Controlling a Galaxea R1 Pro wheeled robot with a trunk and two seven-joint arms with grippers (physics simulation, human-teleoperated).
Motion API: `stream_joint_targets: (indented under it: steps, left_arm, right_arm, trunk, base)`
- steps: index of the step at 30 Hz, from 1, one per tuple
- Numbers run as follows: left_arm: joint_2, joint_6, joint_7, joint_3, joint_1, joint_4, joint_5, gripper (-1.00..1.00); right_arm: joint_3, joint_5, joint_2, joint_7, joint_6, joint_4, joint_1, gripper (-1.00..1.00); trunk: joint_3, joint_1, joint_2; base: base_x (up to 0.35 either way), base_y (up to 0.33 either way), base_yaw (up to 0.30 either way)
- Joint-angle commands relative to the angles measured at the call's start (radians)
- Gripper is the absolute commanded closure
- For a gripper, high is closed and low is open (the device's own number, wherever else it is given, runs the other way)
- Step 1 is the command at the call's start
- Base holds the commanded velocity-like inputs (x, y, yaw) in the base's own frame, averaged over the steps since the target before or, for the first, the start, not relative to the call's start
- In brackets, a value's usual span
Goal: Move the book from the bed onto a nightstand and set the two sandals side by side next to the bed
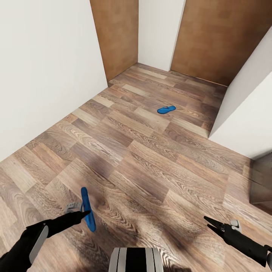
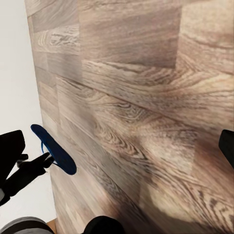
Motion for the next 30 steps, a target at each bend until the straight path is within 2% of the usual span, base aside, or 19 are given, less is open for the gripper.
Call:
stream_joint_targets:
  steps: [1, 5, 22, 27, 30]
  left_arm:
    - [0.000, 0.007, -0.012, 0.012, 0.000, 0.000, 0.005, 1.00]
    - [0.000, 0.005, -0.027, 0.029, 0.001, 0.000, 0.003, 1.00]
    - [-0.001, 0.005, -0.030, 0.033, 0.001, 0.002, 0.002, 1.00]
    - [-0.001, 0.005, -0.030, 0.033, 0.001, 0.002, 0.002, 1.00]
    - [-0.001, 0.005, -0.030, 0.033, 0.001, 0.002, 0.002, 1.00]
  right_arm:
    - [0.000, -0.004, 0.000, 0.001, 0.006, 0.000, 0.000, -1.00]
    - [-0.001, -0.004, 0.000, 0.001, 0.006, 0.000, 0.000, -1.00]
    - [-0.003, 0.005, -0.001, -0.007, -0.005, -0.006, 0.000, -1.00]
    - [0.001, 0.009, -0.027, -0.006, -0.007, -0.095, 0.000, -1.00]
    - [0.004, 0.054, -0.030, -0.007, -0.007, -0.121, 0.000, -1.00]
  trunk:
    - [-0.001, 0.000, 0.000]
    - [-0.001, 0.000, 0.000]
    - [0.065, -0.008, 0.004]
    - [0.084, -0.010, 0.005]
    - [0.096, -0.011, 0.006]
  base:
    - [0.000, 0.000, 0.000]
    - [0.000, 0.000, 0.000]
    - [0.000, 0.000, 0.000]
    - [0.000, 0.000, 0.000]
    - [0.000, 0.000, 0.000]
